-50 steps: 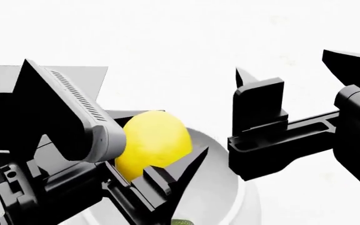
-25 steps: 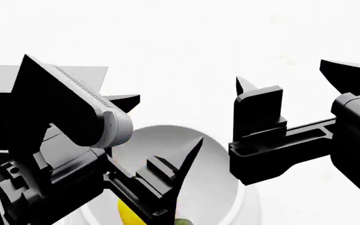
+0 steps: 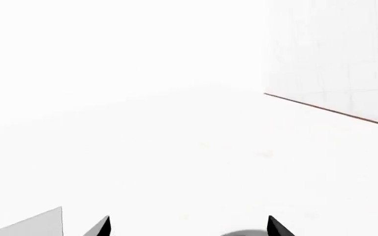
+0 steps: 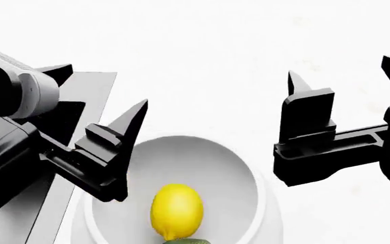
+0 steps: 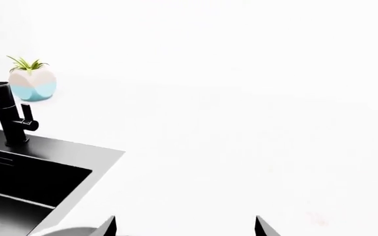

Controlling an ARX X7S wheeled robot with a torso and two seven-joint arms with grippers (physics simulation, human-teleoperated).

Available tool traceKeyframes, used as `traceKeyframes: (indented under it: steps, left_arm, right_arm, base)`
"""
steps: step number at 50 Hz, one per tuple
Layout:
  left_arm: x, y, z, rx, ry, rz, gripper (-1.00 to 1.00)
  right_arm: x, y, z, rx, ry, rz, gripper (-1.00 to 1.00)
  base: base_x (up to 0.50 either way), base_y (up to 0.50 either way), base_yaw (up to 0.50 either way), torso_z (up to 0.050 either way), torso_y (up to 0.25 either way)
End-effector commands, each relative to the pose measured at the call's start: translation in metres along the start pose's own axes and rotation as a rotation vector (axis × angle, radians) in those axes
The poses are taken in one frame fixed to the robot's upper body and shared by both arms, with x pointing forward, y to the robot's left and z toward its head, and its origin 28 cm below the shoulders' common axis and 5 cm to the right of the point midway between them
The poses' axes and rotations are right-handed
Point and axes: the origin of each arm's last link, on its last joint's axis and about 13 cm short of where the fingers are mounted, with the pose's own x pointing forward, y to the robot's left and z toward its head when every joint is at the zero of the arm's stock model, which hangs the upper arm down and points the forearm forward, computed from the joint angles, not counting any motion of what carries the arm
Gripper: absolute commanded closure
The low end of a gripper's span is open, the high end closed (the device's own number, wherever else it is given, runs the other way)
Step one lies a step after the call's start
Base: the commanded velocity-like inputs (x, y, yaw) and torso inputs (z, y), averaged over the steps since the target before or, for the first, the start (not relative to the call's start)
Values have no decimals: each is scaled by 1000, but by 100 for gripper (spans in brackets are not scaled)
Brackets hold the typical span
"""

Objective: There is a mixed pile of frozen fruits and vegetables on the counter. Locate all the frozen vegetables and place the items in a bowl on the counter. Take all the frozen fruits and defrost them in a running sink.

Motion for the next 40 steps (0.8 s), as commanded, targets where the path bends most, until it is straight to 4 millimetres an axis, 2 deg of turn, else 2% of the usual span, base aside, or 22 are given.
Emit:
traceKeyframes:
  steps: [1, 4, 10, 20, 23, 40]
  left_arm:
    - [-16, 24, 2, -3, -37, 188, -100]
    - [-21, 33, 0, -8, -55, 264, -100]
    - [-32, 45, -24, 15, -35, 394, -100]
    - [-72, 65, -52, 110, 17, 600, -100]
    - [-84, 67, -59, 97, 27, 631, -100]
    - [-110, 62, -97, 48, 61, 701, -100]
  right_arm:
    - [4, -8, -18, -29, -71, -112, -100]
    - [8, -10, -28, -51, -81, -151, -100]
    - [11, -12, -45, -71, -111, -219, -100]
    - [4, -18, -59, -80, -114, -267, -100]
    - [1, -21, -63, -67, -117, -270, -100]
    - [-9, -28, -107, -89, -73, -337, -100]
  base:
    - [0, 0, 0, 0, 0]
    - [0, 0, 0, 0, 0]
    - [0, 0, 0, 0, 0]
    - [0, 0, 0, 0, 0]
    - [0, 0, 0, 0, 0]
    - [0, 0, 0, 0, 0]
